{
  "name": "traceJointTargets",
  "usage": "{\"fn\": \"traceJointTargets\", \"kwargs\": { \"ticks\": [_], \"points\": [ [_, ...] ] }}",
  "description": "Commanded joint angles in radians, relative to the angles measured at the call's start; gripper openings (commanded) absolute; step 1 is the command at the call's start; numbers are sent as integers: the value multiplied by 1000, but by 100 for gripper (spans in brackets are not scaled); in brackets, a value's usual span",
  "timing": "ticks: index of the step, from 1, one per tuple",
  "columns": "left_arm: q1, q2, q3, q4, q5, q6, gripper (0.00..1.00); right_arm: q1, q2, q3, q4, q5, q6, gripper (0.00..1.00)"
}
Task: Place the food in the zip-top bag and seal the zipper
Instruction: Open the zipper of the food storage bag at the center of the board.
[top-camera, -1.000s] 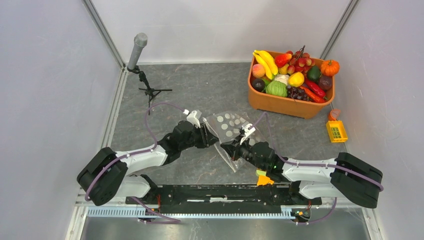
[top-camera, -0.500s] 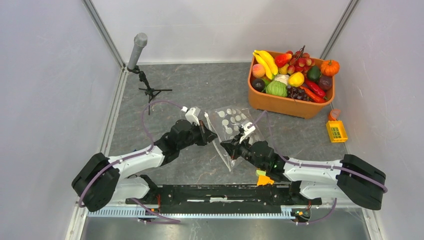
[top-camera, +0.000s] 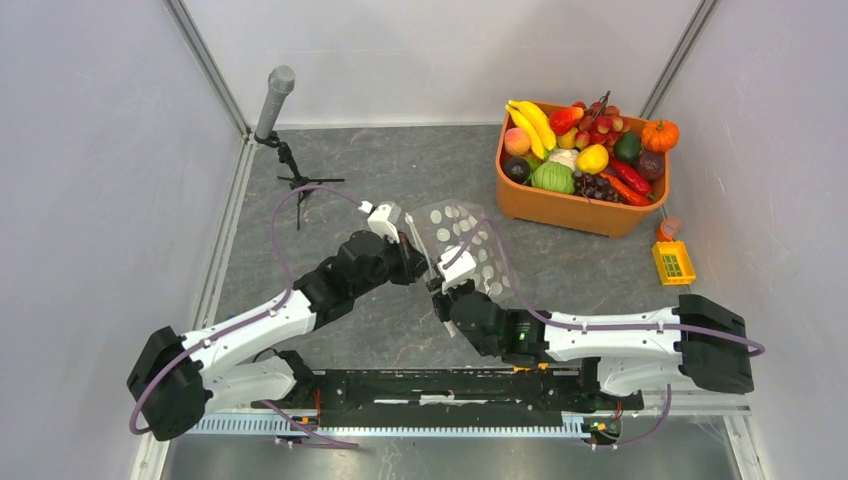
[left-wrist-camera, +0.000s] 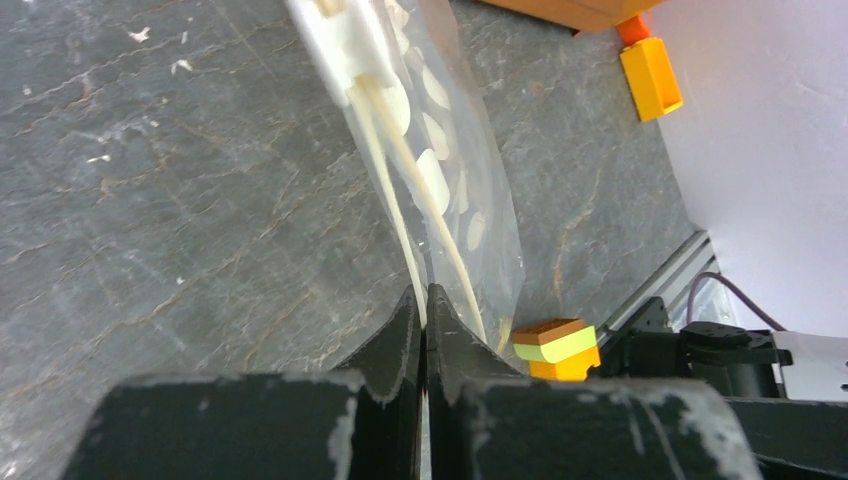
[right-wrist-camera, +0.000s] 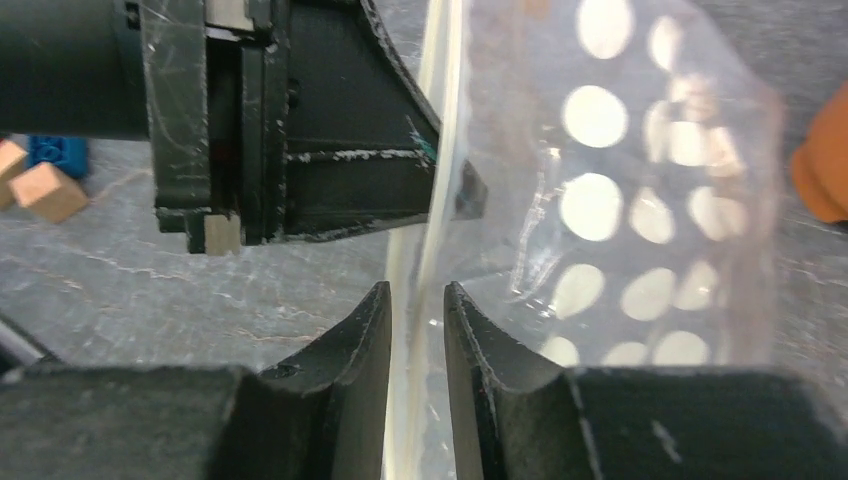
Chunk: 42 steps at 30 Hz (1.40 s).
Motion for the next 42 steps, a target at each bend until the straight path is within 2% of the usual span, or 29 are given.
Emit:
{"fn": "traceJointTargets", "kwargs": {
  "ticks": [1, 8, 23, 28, 31, 34, 35, 37, 40, 42],
  "points": [
    [-12, -57, 48, -108, -78, 56, 2, 52, 29, 72, -103, 259, -19, 30],
    [-13, -100, 51, -154, -82, 78, 2, 63, 24, 69, -65, 223, -32, 28],
    [-15, -101, 80, -220, -103, 27, 2, 68, 146, 164, -23, 185, -62, 29],
    [-15, -124, 73, -221, -97, 28, 2, 68, 184, 197, -68, 243, -21, 20],
    [-15, -159, 61, -228, -109, 35, 2, 67, 177, 197, -107, 298, 13, 2],
    [-15, -189, 56, -259, -136, 52, 2, 65, 152, 182, -93, 279, 12, 0],
    [-16, -197, 54, -266, -144, 57, 4, 65, 141, 180, -88, 257, 13, 0],
    [-15, -220, 42, -274, -168, 68, 28, 62, 117, 163, -32, 184, 6, 0],
    [-15, -257, 18, -286, -204, 84, 47, 57, 68, 131, 56, 100, 14, 0],
    [-15, -278, 4, -286, -207, 90, 51, 50, 49, 122, 91, 78, 28, 0]
  ]
}}
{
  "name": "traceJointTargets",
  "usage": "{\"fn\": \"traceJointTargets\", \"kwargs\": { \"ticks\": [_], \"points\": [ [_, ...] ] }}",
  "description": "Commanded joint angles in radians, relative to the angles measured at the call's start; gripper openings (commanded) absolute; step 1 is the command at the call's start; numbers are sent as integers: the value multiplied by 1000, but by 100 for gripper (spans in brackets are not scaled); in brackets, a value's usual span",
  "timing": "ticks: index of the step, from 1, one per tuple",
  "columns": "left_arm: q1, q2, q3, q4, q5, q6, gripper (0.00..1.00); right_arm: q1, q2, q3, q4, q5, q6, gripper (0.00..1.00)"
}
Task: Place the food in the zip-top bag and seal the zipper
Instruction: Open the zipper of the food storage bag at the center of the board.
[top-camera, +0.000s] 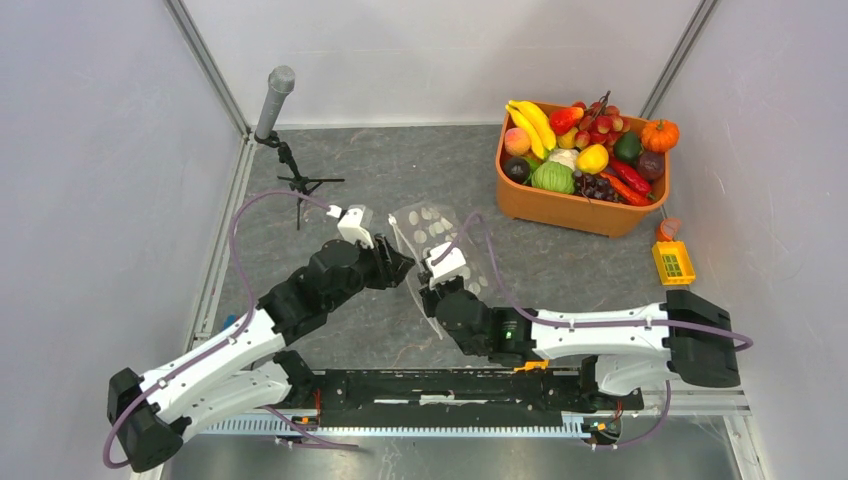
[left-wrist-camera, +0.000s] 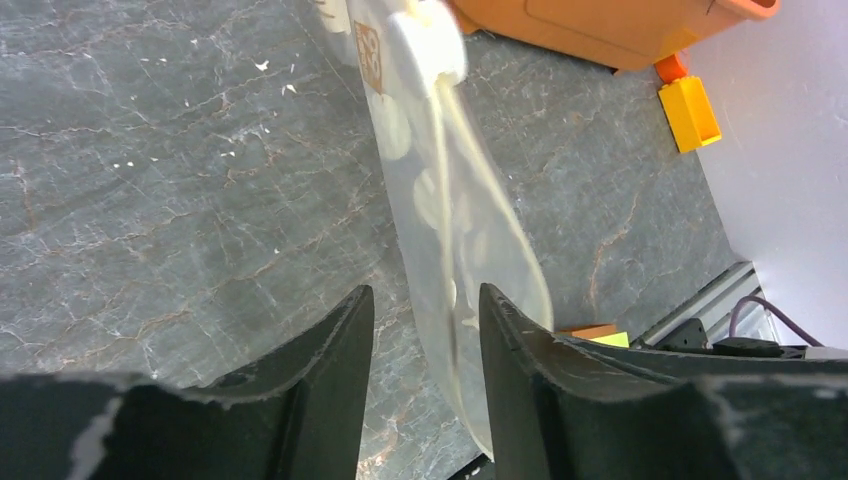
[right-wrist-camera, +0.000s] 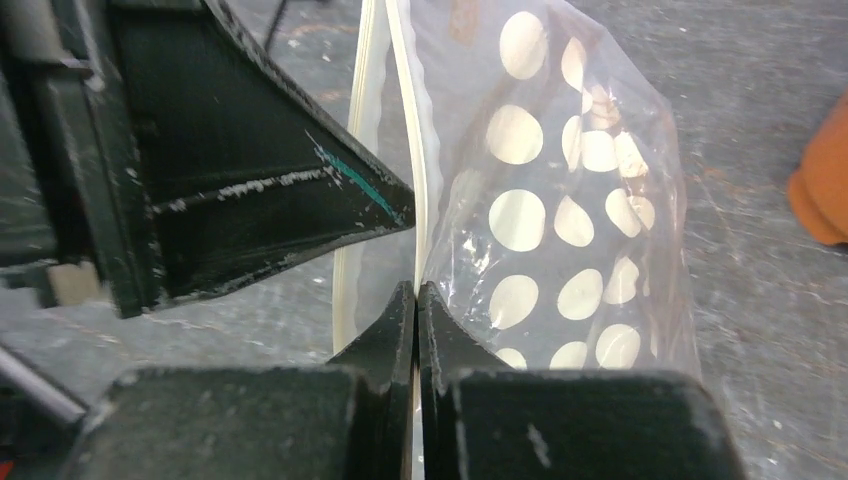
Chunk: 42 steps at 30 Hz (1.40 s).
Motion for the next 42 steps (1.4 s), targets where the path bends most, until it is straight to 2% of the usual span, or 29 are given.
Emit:
{"fn": "traceJointTargets", "kwargs": {
  "ticks": [1, 6, 10, 16, 21, 24, 28, 30, 31, 32, 39, 42],
  "points": [
    [-3, -53, -33, 2, -51, 38, 51, -13, -71, -12, 134, -90, 37, 0],
    [-4, -71, -70, 68, 20, 6, 54, -25, -58, 33, 139, -94, 61, 0],
    [-5, -81, -82, 47, 7, -5, 53, -39, -57, 41, 166, -100, 95, 0],
    [-5, -180, -111, 29, 8, -19, 55, -72, -47, 75, 223, -125, 140, 0],
    [-5, -212, -116, 0, -8, -15, 56, -102, -20, 150, 269, -221, 162, 0],
    [-4, -207, -103, -6, -3, -5, 48, -103, -2, 159, 292, -252, 174, 0],
    [-4, -252, -83, -86, -83, 7, 32, -110, 2, 147, 296, -257, 184, 0],
    [-5, -291, -74, -122, -129, 9, 18, -115, -3, 135, 293, -273, 189, 0],
    [-5, -304, -62, -140, -144, 12, 6, -116, -6, 128, 292, -279, 191, 0],
    [-5, -311, -46, -156, -152, 21, 3, -118, -10, 119, 292, -289, 192, 0],
    [-4, -184, 203, -391, -187, 113, 2, -132, -63, 52, 255, -342, 222, 0],
    [-12, -121, 249, -445, -186, 108, 2, -156, -86, 14, 196, -331, 250, 0]
  ]
}}
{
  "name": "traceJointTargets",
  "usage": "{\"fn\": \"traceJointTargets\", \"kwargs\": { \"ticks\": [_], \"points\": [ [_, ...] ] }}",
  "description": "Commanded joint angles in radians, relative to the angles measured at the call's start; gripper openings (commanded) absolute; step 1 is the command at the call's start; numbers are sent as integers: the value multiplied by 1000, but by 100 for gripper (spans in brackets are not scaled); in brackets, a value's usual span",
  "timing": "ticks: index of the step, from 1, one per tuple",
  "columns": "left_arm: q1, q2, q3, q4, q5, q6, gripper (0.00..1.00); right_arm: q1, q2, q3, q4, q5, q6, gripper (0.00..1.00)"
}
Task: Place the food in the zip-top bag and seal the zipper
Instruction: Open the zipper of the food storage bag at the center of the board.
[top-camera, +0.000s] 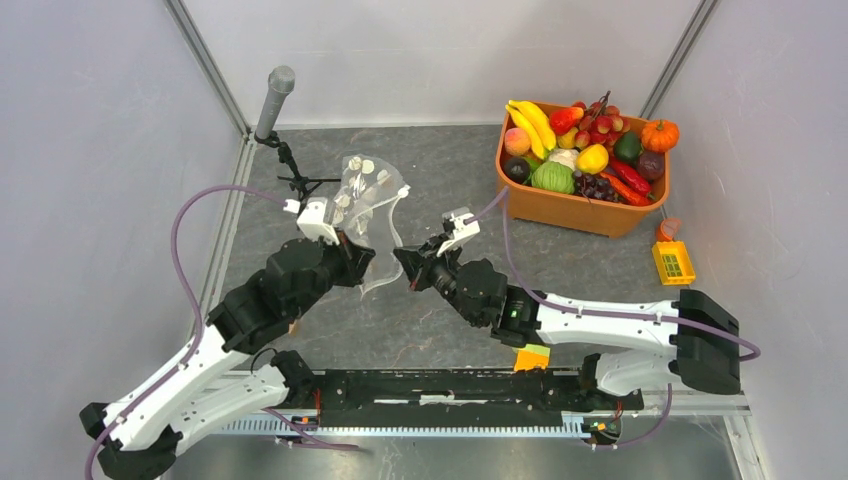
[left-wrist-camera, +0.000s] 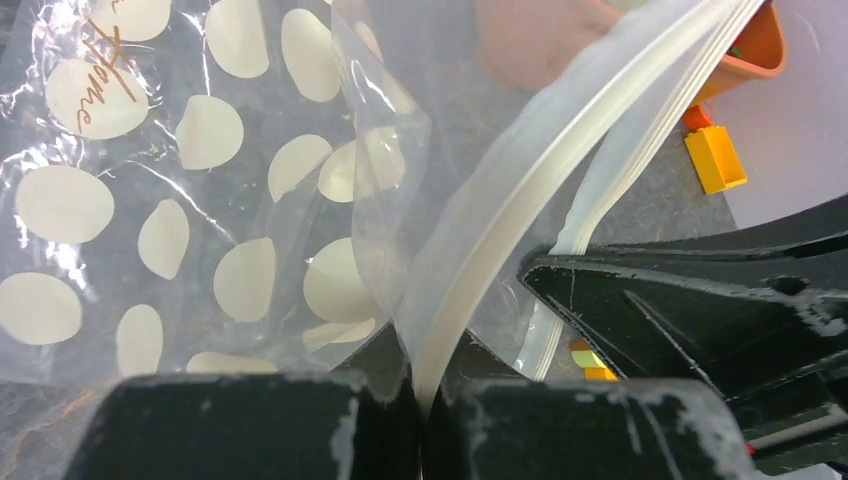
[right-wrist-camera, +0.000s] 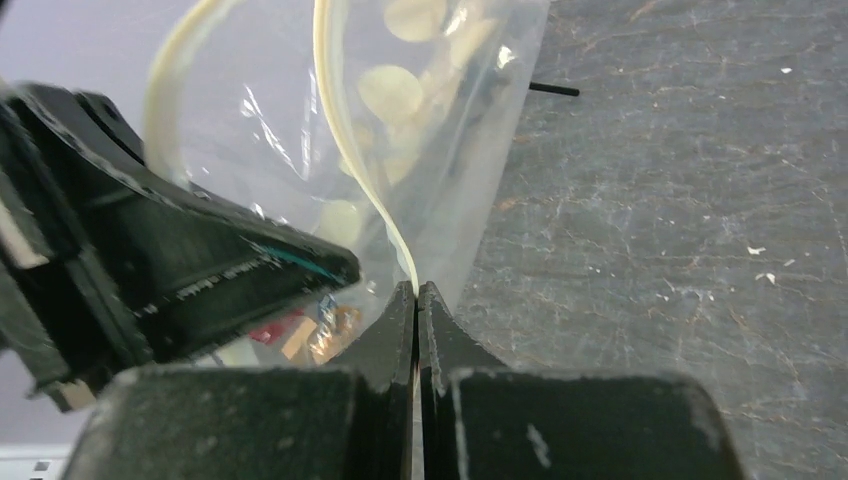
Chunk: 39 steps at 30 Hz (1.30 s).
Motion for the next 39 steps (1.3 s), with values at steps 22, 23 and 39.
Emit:
{"fn": "traceJointTargets", "kwargs": {
  "ticks": [22, 23, 39],
  "points": [
    [-13, 479, 45, -110, -86, -25, 2, -326, -2, -254, -252, -112, 60, 0],
    [-12, 495, 52, -109, -101, -20, 2, -338, -1, -258, -242, -126, 61, 0],
    [12, 664, 107, 14, 45, 52, 16, -383, 7, -223, -189, -304, -34, 0]
  ]
}}
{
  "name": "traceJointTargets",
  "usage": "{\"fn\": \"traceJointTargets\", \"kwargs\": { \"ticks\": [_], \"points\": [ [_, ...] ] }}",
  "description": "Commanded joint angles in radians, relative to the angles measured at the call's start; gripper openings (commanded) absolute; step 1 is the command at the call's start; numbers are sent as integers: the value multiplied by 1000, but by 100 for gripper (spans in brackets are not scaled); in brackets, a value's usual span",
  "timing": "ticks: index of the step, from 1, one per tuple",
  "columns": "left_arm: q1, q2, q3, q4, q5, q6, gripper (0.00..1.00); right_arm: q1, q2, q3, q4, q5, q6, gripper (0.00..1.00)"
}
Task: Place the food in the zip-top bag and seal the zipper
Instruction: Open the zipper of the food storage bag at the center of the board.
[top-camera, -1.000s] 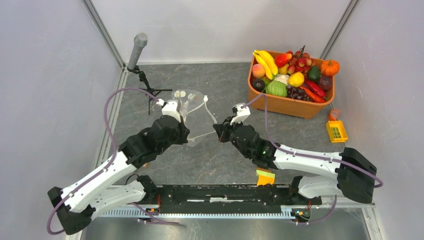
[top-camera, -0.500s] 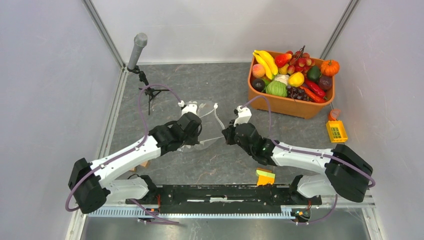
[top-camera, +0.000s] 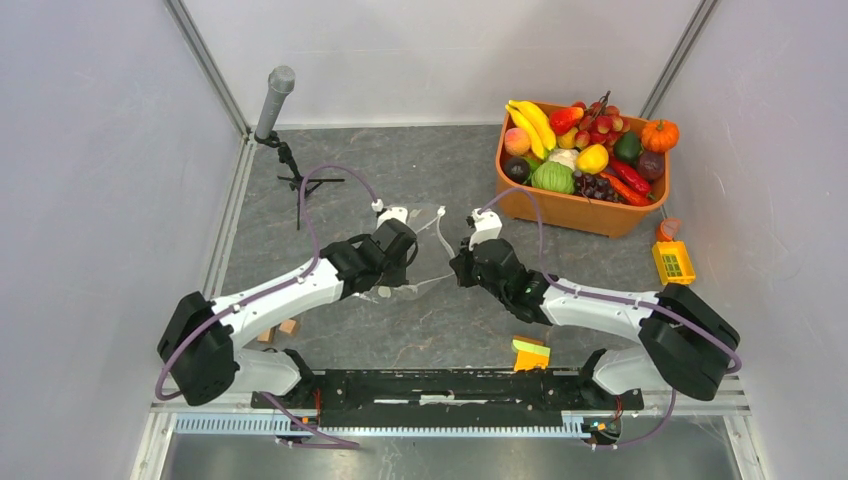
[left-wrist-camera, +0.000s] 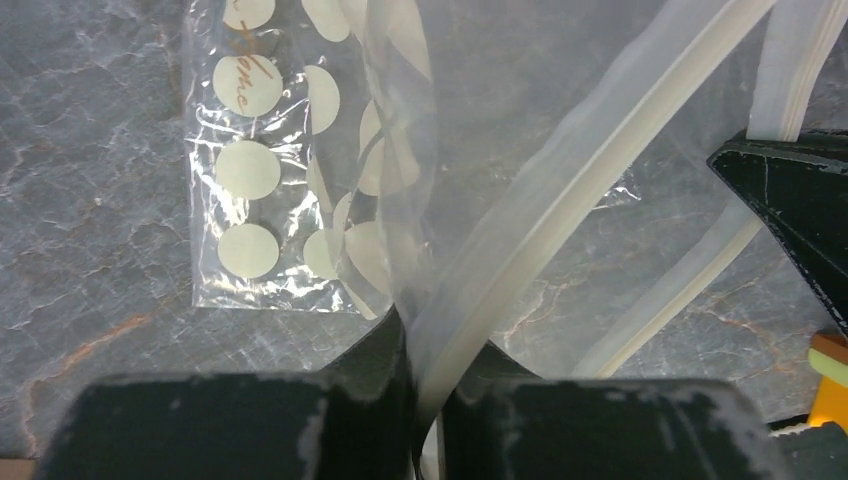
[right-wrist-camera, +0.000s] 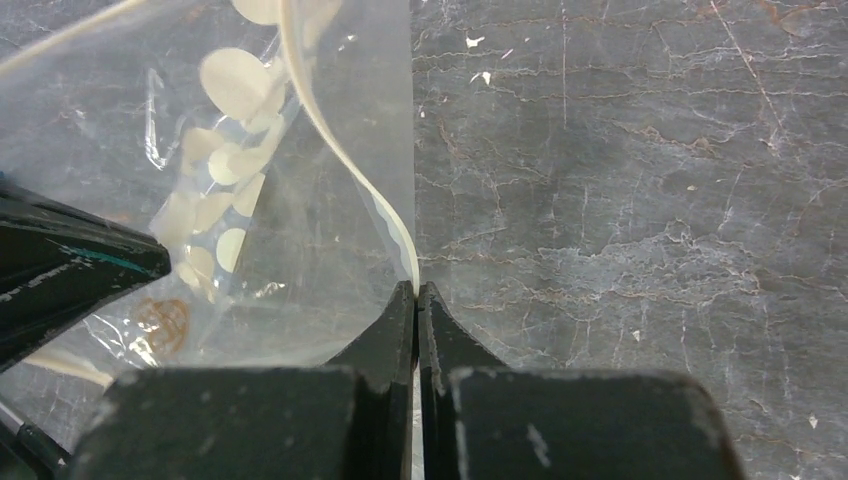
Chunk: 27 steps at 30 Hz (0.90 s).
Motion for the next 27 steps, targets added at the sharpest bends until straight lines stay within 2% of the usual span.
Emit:
{"fn": "traceJointTargets", "kwargs": {
  "ticks": [1, 2, 4, 11, 14, 21, 24, 27],
  "points": [
    [14, 27, 34, 49, 65, 50, 19, -19, -34, 5, 32, -50, -25, 0],
    [16, 31, 33, 60, 76, 50, 27, -19, -36, -8, 48, -61, -10, 0],
    [17, 36, 35, 76, 99, 56, 37, -18, -41, -30, 82, -78, 10, 0],
    [23, 24, 48, 75, 93, 68, 40, -18, -21, -28, 97, -102, 10, 0],
    [23, 9, 49, 73, 108, 76, 52, -19, -13, -27, 93, -94, 10, 0],
    [23, -14, 51, 72, 137, 92, 50, -19, -5, -23, 95, -96, 7, 0],
    [23, -22, 54, 74, 152, 99, 55, -19, -2, -20, 94, -94, 6, 0],
    [23, -33, 60, 76, 173, 109, 56, -19, 1, -18, 97, -98, 7, 0]
  ]
}}
